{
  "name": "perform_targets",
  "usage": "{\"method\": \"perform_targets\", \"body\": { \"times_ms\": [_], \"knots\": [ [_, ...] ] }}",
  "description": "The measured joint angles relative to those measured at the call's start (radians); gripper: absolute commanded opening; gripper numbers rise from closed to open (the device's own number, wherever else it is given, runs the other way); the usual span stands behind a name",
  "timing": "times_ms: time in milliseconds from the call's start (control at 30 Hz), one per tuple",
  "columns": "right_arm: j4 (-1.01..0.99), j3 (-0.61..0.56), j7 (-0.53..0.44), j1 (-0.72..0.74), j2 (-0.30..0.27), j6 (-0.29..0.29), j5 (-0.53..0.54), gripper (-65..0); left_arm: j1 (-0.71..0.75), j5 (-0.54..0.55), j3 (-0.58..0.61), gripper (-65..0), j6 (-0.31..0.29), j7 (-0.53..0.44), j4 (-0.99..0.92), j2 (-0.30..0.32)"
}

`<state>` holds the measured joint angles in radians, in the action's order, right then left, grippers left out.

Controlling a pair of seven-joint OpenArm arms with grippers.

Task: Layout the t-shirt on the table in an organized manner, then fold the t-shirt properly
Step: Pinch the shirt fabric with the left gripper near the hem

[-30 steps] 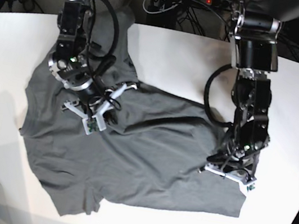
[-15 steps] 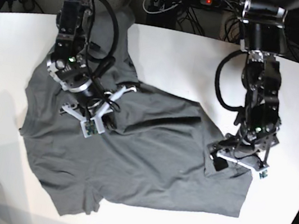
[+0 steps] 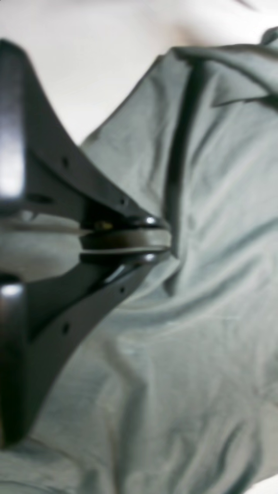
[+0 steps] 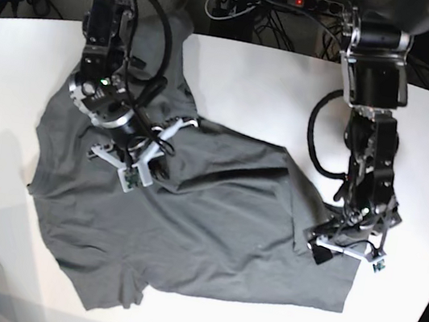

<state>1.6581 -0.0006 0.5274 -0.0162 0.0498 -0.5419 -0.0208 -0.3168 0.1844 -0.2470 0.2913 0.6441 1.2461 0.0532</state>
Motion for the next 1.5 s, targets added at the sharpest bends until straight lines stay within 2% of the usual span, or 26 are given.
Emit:
{"method": "perform_targets", "body": {
  "times_ms": [67, 100, 267, 367, 567, 1500],
  "knots": [
    [0.000, 0.002, 0.006, -0.003, -0.002, 0.000, 0.000, -65.0, -0.029, -0.008, 0.001, -16.0, -0.080, -0.002, -0.051, 0.000],
    [0.000, 0.002, 0.000, -0.003, -0.002, 0.000, 0.000, -65.0, -0.040, -0.003, 0.001, -20.6, -0.097, 0.000, -0.069, -0.002],
    [0.000, 0.002, 0.000, -0.007, -0.012, 0.000, 0.000, -65.0, -0.079, -0.008, 0.001, -36.7, -0.097, 0.003, -0.143, 0.000],
    [0.000, 0.005, 0.001, -0.012, -0.017, 0.000, -0.001, -65.0, -0.108, -0.008, 0.000, -41.3, -0.098, 0.000, -0.190, 0.002],
    [0.000, 0.004, 0.000, -0.012, -0.016, 0.000, 0.000, -65.0, -0.121, -0.008, 0.001, -41.3, -0.094, -0.072, -0.268, 0.016],
    [0.000, 0.004, 0.000, -0.012, -0.016, 0.000, 0.000, -65.0, -0.114, 0.001, 0.000, -41.2, -0.101, -0.122, -0.278, 0.013]
  ]
}}
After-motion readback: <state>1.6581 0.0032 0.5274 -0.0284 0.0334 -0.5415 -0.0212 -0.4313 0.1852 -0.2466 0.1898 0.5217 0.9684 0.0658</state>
